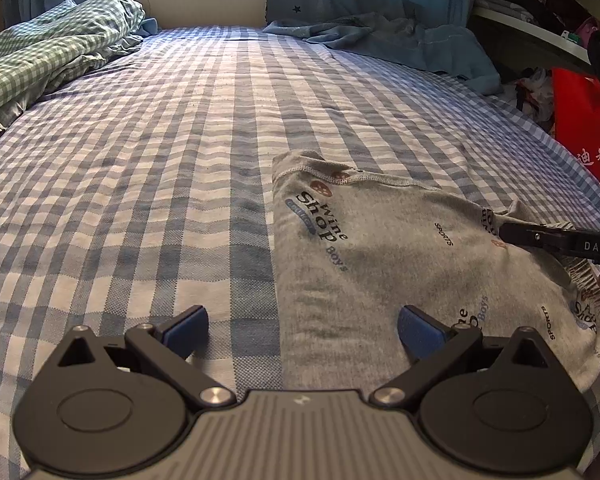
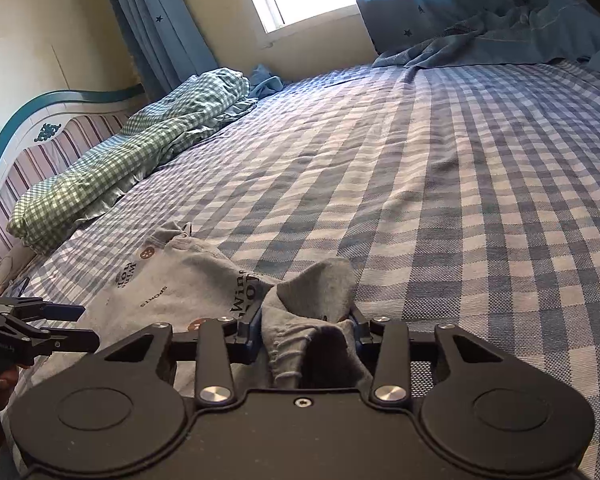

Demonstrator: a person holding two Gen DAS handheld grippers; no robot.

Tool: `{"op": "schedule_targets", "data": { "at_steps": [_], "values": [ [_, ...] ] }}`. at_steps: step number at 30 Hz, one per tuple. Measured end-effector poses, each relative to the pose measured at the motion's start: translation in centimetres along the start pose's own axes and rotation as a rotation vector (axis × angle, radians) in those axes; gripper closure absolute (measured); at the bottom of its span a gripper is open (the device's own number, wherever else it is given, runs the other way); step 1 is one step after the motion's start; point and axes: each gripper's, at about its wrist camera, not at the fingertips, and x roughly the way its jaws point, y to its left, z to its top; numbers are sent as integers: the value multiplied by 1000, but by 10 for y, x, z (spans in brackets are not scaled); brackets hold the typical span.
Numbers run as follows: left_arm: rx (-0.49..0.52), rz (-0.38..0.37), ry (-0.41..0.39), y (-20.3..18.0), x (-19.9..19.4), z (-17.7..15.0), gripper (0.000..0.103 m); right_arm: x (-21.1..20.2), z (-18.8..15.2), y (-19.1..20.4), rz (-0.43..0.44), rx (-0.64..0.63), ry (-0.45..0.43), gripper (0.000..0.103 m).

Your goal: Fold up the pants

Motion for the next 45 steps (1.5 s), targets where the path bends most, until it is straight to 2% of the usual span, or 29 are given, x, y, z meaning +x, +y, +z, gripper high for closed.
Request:
{"op": "schedule_targets", "data": {
  "at_steps": [3, 8, 11, 12, 13, 15, 19, 22, 29, 30, 31, 34, 41, 45],
  "values": [
    [-8, -12, 9, 1, -3, 0, 0, -2, -1, 4, -10, -19, -12, 66],
    [-38, -3, 22, 6, -11, 3, 12, -5, -2, 13, -38, -66, -32, 68],
    [-70, -30, 24, 11, -15, 4, 27, -6, -1, 19, -54, -87, -47, 68],
    [-82, -43, 26, 12, -16, 5, 37, -6, -1, 20, -57, -91, -51, 68],
    [-93, -58, 27, 13, -16, 5, 53, -7, -1, 21, -61, -94, -56, 68],
    [-105, -85, 31, 14, -17, 6, 70, -8, 0, 23, -67, -100, -65, 69],
    [-82, -59, 9, 10, -21, 6, 88, -10, 1, 29, -87, -121, -77, 70],
    [-94, -70, -4, 11, -26, 9, 94, -12, 5, 36, -102, -130, -84, 71],
    [-106, -118, -7, 14, -34, 26, 96, -20, 20, 48, -94, -136, -86, 74],
    [-113, -132, -6, 16, -36, 29, 97, -21, 23, 48, -88, -128, -88, 76],
    [-122, -145, -6, 17, -37, 33, 97, -23, 24, 48, -83, -120, -95, 85],
    [-139, -173, -17, 23, -41, 43, 97, -26, 33, 50, -72, -104, -94, 87],
    [-104, -148, -61, 30, -44, 62, 98, -15, 48, 62, -49, -106, -107, 88],
    [-104, -107, -112, 46, -47, 79, 98, 0, 66, 73, -33, -116, -133, 88]
  ]
}}
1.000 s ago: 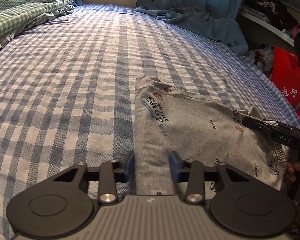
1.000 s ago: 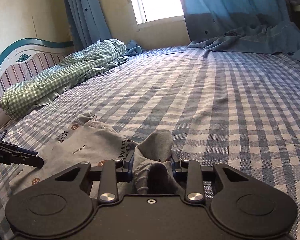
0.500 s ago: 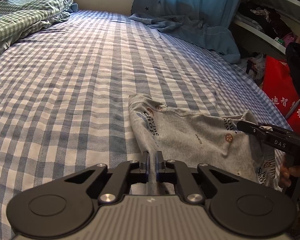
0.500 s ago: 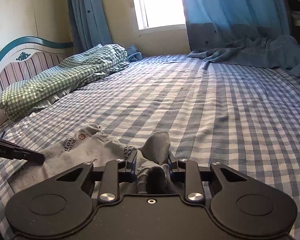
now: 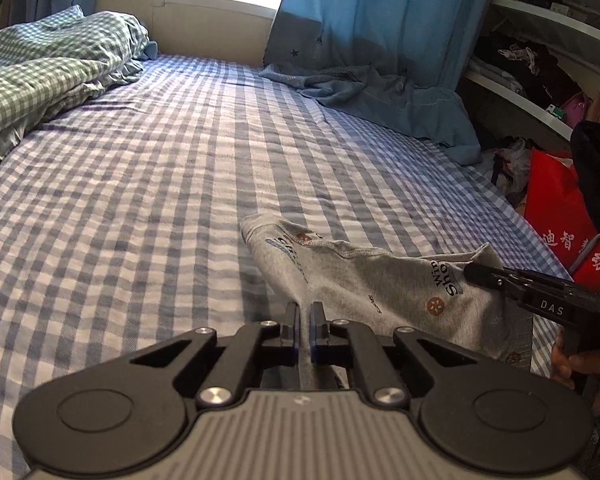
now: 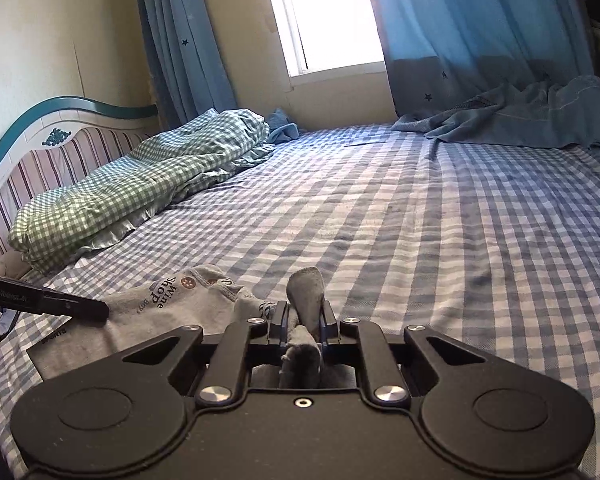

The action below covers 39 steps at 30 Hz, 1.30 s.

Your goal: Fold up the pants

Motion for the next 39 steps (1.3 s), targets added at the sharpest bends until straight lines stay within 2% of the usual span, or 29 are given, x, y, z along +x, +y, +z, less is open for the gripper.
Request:
{"op": "schedule_targets", "data": {
  "at_steps": [2, 5, 10, 12, 13, 14, 15, 16, 19, 20, 22, 27, 30, 35, 39],
  "values": [
    [3, 26, -28, 11, 0, 9, 98, 16, 10, 7, 12, 0, -10, 88],
    [-18, 59, -27, 33, 9, 18, 98, 49, 21, 13, 24, 11, 8, 88],
    [-70, 97, 31, 63, 29, 5, 97, 93, 20, 21, -13, 1, 80, 87],
    [-69, 117, 29, 65, 29, -3, 94, 96, 16, 23, -46, -9, 87, 80],
    [-66, 142, 15, 65, 26, -7, 84, 94, 14, 23, -64, -9, 85, 76],
    [-61, 164, 5, 64, 23, -10, 73, 91, 12, 24, -91, -13, 82, 66],
    [-60, 181, -7, 63, 19, -13, 42, 87, 10, 25, -118, -24, 78, 50],
    [-63, 196, -29, 61, 13, -17, 20, 81, 7, 27, -135, -40, 66, 37],
    [-20, 222, -87, 48, -7, -30, 14, 54, -7, 36, -187, -73, 24, 19],
    [2, 227, -89, 42, -13, -35, 12, 44, -14, 41, -196, -80, 5, 17],
    [33, 258, -104, 29, -25, -49, 3, 24, -27, 51, -218, -85, -20, 10],
    [112, 284, -147, -3, -56, -88, 0, -25, -65, 80, -263, -98, -79, 2],
    [142, 302, -150, -17, -69, -111, 0, -51, -87, 98, -284, -103, -102, 1],
    [147, 289, -161, -25, -84, -142, 0, -81, -119, 123, -309, -121, -114, 1],
    [133, 302, -164, -24, -89, -155, 0, -92, -133, 134, -318, -115, -114, 1]
  ]
}}
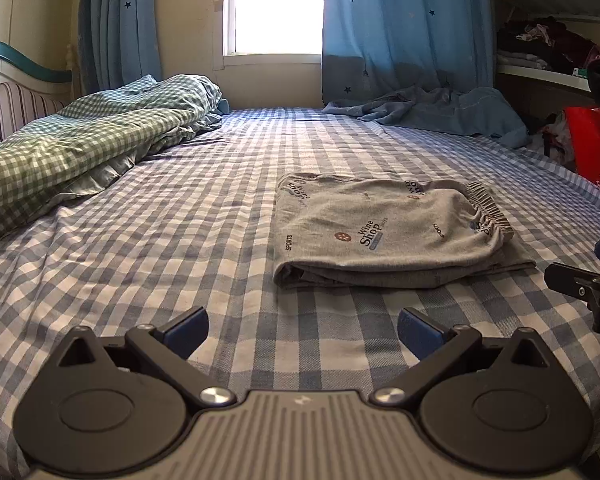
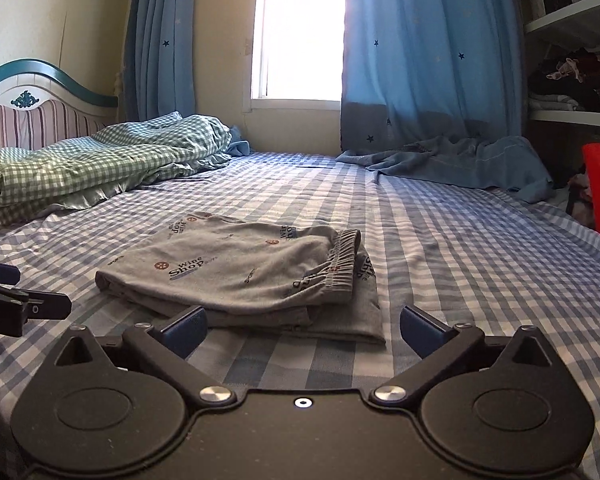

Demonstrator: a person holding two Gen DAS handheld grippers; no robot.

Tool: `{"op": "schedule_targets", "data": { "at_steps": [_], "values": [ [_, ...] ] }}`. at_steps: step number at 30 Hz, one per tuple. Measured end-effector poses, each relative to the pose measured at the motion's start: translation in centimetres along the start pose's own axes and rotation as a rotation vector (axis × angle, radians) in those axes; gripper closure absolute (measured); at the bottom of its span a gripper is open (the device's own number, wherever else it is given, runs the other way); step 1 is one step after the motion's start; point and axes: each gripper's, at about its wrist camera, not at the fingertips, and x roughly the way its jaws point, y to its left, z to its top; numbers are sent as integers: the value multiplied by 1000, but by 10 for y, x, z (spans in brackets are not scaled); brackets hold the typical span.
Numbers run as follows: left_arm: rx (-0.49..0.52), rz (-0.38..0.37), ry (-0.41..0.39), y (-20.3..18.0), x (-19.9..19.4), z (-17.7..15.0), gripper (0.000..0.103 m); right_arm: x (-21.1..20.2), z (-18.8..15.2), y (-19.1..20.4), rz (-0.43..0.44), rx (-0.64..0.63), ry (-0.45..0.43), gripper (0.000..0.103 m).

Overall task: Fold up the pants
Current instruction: 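Open both grippers and withdraw from the folded pants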

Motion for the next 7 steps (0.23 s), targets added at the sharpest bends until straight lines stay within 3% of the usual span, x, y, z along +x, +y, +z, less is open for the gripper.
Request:
{"op": "schedule_targets", "data": {
  "at_steps": [7],
  "values": [
    [-3, 9, 5, 4, 0, -1, 0, -5, -4, -1, 1, 24, 1, 1]
  ]
}}
